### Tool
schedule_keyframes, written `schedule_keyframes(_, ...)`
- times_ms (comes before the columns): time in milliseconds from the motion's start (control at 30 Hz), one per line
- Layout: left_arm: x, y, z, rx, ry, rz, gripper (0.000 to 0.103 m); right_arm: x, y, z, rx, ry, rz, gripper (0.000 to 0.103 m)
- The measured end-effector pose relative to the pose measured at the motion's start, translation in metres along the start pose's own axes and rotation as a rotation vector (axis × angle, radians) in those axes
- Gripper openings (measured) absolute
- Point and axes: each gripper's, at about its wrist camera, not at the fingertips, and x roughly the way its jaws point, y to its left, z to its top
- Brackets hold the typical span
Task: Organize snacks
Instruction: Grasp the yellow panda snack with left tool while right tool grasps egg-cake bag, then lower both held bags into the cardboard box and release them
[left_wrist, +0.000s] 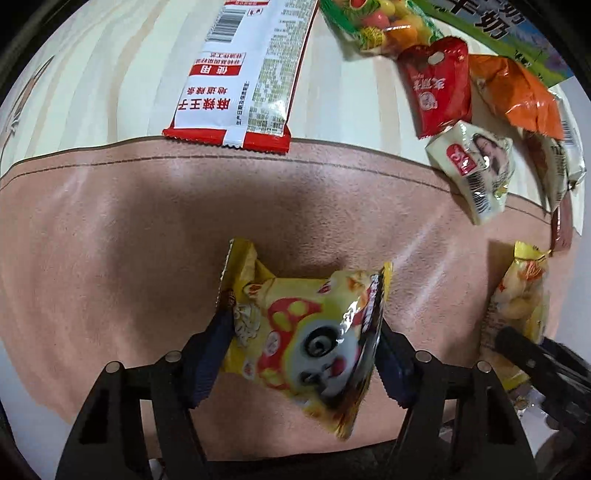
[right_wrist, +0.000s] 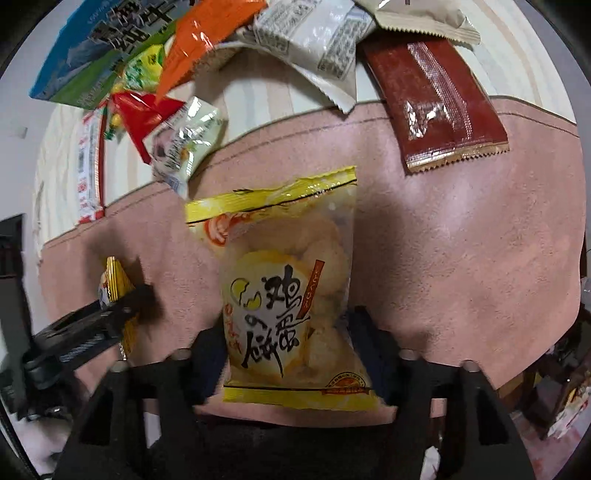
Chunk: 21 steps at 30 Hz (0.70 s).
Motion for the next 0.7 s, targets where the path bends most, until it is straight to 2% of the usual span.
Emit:
schedule_keyframes(100,0.005,0.003,-0.001,-0.01,0.003,-0.008,0.07,-0.006,0.004,-0.001,-0.018,-0.031,-0.024,0.077)
schedule_keyframes(233,0.006,0.014,-0.008,-0.031,-0.003,-0.027,0.068,0.006,0.008,0.001,-0.024,-0.009,-0.031,0.075)
schedule_keyframes(267,0.005,0.015,-0.01,-0.032,-0.004,-0.019,0.062,0.009,0.011,-0.001,-0.034,-0.015,-0.043,0.072)
schedule_keyframes(300,0.003,0.033,-0.006,-0.036,-0.007,-0.02,0.052,0.01,0.012,-0.001,-0.036,-0.025,-0.039,0.062)
schedule_keyframes(367,-0.004,0.039,0.0,-0.045,-0.01,-0.033,0.045,0.012,0.018,-0.006,-0.039,-0.04,-0.042,0.058)
schedule_keyframes(433,-0.009,0.046,-0.001,-0.054,-0.013,-0.042,0.042,0.014,0.027,-0.009,-0.039,-0.053,-0.036,0.052)
schedule_keyframes(600,-0.027,0.059,-0.003,-0.064,-0.028,-0.068,0.039,0.003,0.041,-0.016,-0.036,-0.071,-0.003,0.047)
schedule_keyframes(700,-0.043,0.065,-0.006,-0.06,-0.052,-0.096,0.039,-0.009,0.048,-0.003,-0.038,-0.087,0.027,0.047)
